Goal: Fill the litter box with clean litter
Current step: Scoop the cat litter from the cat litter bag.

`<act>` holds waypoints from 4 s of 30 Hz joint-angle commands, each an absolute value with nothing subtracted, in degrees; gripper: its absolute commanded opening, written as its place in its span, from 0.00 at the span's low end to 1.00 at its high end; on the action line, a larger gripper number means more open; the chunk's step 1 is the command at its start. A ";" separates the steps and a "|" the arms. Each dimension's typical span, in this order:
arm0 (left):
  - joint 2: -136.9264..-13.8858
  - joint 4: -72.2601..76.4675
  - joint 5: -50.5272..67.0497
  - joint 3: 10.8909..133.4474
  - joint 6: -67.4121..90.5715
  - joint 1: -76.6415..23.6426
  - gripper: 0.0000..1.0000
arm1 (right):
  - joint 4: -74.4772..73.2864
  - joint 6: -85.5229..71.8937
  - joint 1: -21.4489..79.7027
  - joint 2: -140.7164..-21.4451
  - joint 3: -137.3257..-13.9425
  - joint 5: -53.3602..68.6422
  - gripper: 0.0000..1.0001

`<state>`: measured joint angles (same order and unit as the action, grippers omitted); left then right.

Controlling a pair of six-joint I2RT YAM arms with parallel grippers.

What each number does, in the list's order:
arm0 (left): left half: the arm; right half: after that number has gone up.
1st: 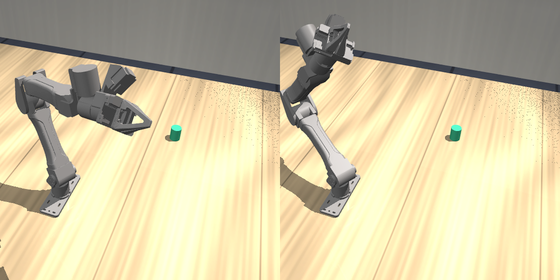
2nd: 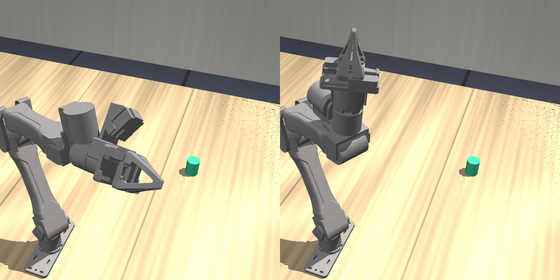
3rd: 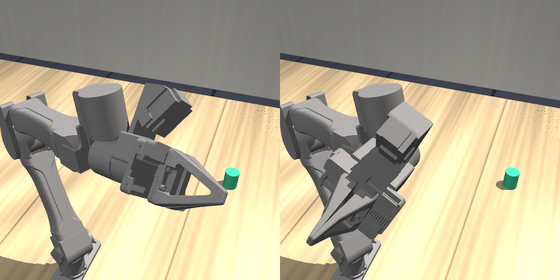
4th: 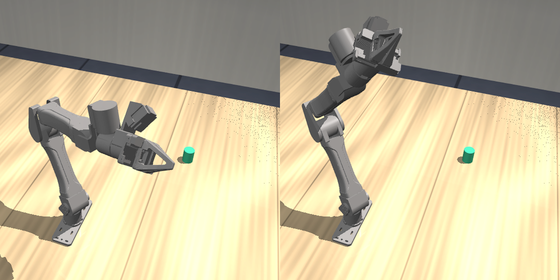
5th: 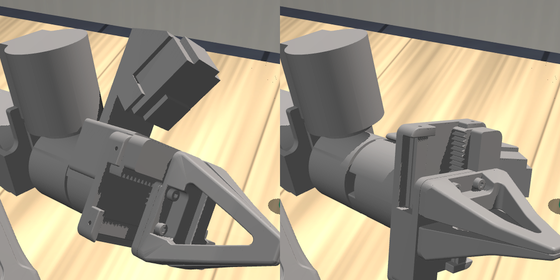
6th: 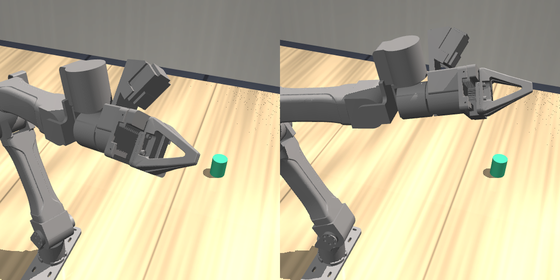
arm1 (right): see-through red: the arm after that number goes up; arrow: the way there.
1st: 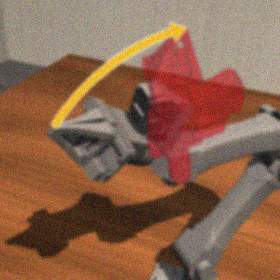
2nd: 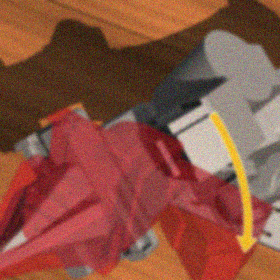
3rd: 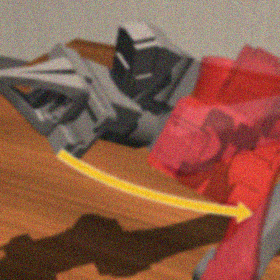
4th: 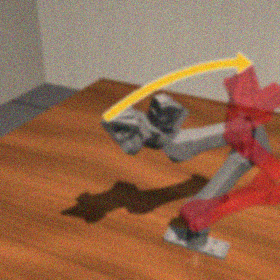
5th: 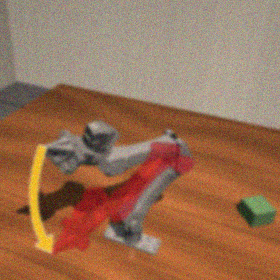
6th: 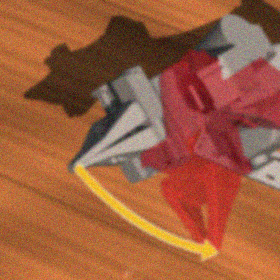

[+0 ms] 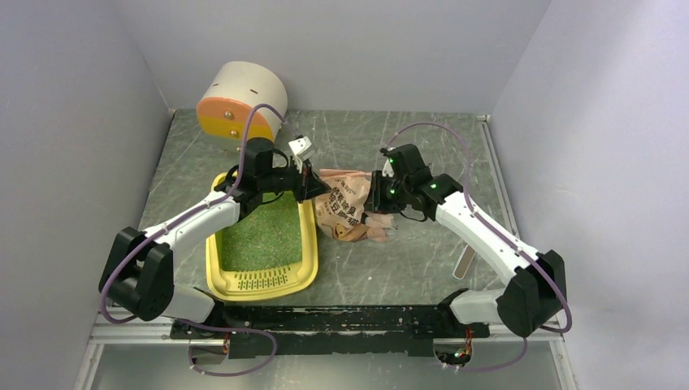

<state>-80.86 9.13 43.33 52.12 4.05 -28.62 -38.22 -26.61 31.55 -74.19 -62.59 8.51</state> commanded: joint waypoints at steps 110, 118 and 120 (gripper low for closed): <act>-79.09 11.94 36.69 50.19 6.81 -27.22 0.05 | 50.34 -74.47 9.07 -73.94 -26.73 61.05 0.00; -80.25 14.88 33.03 50.84 11.96 -26.75 0.05 | 79.62 -96.51 -1.11 -74.59 -15.53 66.29 0.00; -80.77 15.80 34.22 51.16 12.50 -26.56 0.05 | 85.76 -101.33 -3.34 -75.50 -13.52 67.36 0.00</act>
<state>-79.26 13.30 34.83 49.34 9.80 -26.94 60.73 -86.94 0.54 -75.61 -15.97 63.31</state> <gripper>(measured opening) 0.049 0.302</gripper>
